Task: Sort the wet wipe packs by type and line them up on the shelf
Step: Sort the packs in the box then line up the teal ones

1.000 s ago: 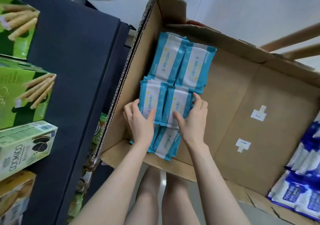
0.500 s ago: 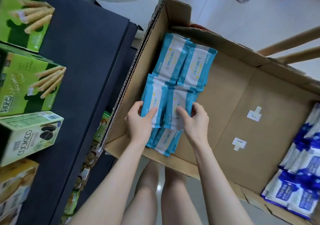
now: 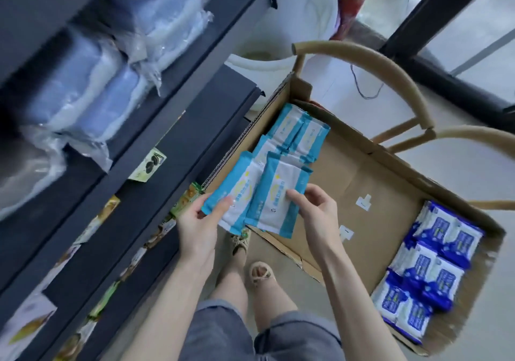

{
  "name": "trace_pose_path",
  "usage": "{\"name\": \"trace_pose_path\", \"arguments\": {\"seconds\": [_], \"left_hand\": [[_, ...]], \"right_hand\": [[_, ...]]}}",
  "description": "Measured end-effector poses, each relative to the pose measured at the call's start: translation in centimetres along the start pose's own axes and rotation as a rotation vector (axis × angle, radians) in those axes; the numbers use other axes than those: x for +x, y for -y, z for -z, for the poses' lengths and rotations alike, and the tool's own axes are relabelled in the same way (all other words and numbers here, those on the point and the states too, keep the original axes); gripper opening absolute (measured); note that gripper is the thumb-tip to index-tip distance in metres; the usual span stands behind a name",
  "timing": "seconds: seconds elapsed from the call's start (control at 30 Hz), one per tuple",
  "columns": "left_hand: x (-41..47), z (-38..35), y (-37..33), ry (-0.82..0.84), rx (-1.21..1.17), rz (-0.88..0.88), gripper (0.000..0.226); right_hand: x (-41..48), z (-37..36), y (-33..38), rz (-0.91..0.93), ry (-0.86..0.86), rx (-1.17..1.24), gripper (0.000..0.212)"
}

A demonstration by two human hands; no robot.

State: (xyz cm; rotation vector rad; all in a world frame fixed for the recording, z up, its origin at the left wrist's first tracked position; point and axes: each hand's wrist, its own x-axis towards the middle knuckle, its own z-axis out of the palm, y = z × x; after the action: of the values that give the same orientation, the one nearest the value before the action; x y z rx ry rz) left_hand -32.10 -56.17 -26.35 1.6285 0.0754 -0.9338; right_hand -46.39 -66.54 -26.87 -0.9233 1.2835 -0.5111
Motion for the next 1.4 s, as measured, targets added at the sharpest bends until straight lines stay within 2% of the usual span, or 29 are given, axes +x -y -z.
{"name": "trace_pose_path", "arguments": {"seconds": [0.07, 0.13, 0.3, 0.43, 0.53, 0.67, 0.83, 1.0, 1.2, 1.4], "left_hand": [[-3.2, 1.6, -0.5, -0.011, -0.082, -0.025, 0.027], [-6.4, 3.4, -0.5, -0.051, -0.152, -0.062, 0.032], [-14.0, 8.8, -0.9, -0.291, -0.223, -0.262, 0.013], [-18.8, 14.5, -3.5, -0.492, -0.304, -0.407, 0.009], [-22.0, 19.5, -5.4, -0.631, -0.350, -0.514, 0.008], [-25.9, 26.0, -7.5, -0.786, -0.360, -0.617, 0.009], [-29.2, 35.4, -9.1, -0.896, -0.297, -0.731, 0.010], [-30.4, 45.6, -10.0, -0.969, -0.196, -0.781, 0.011], [-29.9, 56.9, -11.9, -0.957, -0.118, -0.772, 0.007], [-27.2, 64.0, -14.4, -0.929, -0.108, -0.725, 0.010]], "right_hand": [[-2.6, -0.2, 0.8, 0.026, 0.076, -0.025, 0.004], [-5.1, -0.4, 1.2, 0.054, 0.145, -0.062, 0.008], [-10.9, -2.3, 2.1, 0.122, 0.351, -0.127, 0.031], [-15.9, -7.3, 4.5, 0.242, 0.568, -0.123, 0.040], [-19.9, -11.8, 6.5, 0.295, 0.742, -0.120, 0.032], [-25.7, -18.0, 7.5, 0.352, 0.876, -0.134, 0.017], [-32.7, -26.1, 6.4, 0.470, 0.963, -0.175, 0.012], [-38.8, -34.0, 3.7, 0.471, 0.980, -0.127, 0.016], [-44.2, -42.0, 0.6, 0.492, 1.023, -0.140, 0.026], [-47.0, -48.1, -1.1, 0.477, 0.993, -0.203, 0.015]]}}
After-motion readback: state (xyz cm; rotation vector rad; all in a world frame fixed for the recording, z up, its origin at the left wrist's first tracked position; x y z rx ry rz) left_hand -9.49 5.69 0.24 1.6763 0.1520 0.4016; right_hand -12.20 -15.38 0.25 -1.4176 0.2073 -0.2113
